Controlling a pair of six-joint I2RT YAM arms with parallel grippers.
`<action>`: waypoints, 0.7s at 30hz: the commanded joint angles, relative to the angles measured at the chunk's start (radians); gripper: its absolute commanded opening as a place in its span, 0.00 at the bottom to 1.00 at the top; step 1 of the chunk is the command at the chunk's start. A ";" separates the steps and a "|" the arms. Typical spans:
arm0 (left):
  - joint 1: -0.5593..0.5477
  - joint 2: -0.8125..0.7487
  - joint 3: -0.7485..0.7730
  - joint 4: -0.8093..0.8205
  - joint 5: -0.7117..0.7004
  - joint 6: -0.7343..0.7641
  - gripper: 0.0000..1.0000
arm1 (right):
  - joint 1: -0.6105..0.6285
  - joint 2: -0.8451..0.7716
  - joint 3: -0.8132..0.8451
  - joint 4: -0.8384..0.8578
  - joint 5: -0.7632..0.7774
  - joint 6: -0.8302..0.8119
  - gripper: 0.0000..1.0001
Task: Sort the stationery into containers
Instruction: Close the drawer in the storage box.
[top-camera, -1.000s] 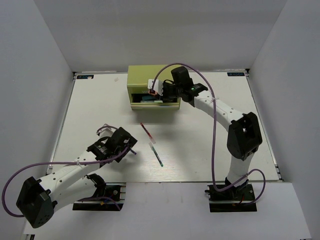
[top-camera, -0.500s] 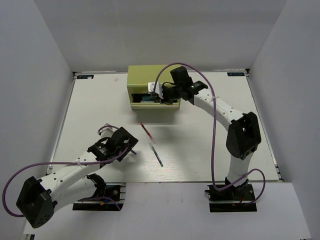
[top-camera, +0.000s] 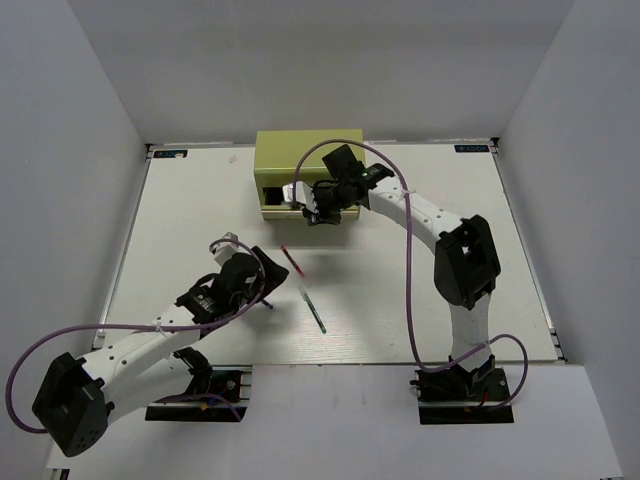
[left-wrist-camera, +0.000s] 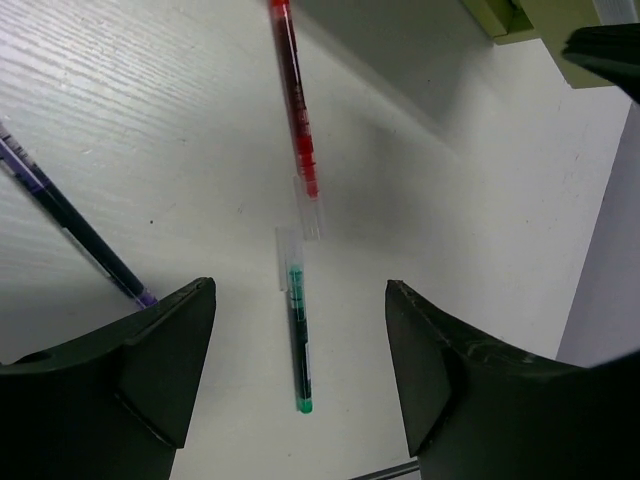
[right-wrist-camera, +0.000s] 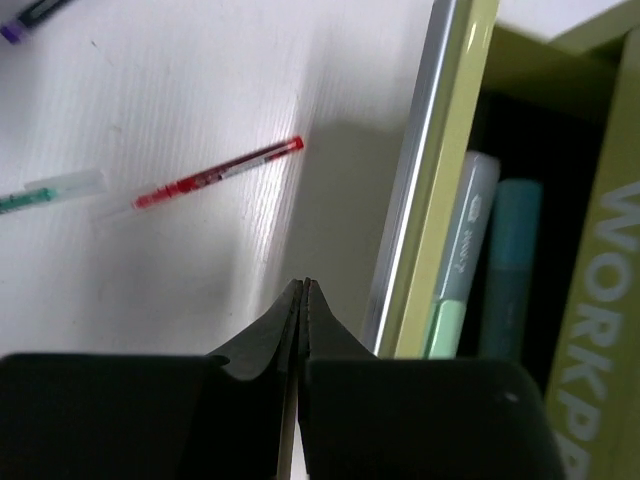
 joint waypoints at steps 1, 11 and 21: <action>0.005 0.028 0.062 0.045 -0.005 0.077 0.79 | -0.005 0.008 0.026 0.022 0.054 0.039 0.00; 0.005 0.030 0.076 0.016 -0.027 0.066 0.79 | -0.011 0.050 0.027 0.130 0.212 0.112 0.00; 0.014 0.014 0.046 0.098 -0.056 0.037 0.81 | -0.020 0.103 0.078 0.243 0.385 0.159 0.00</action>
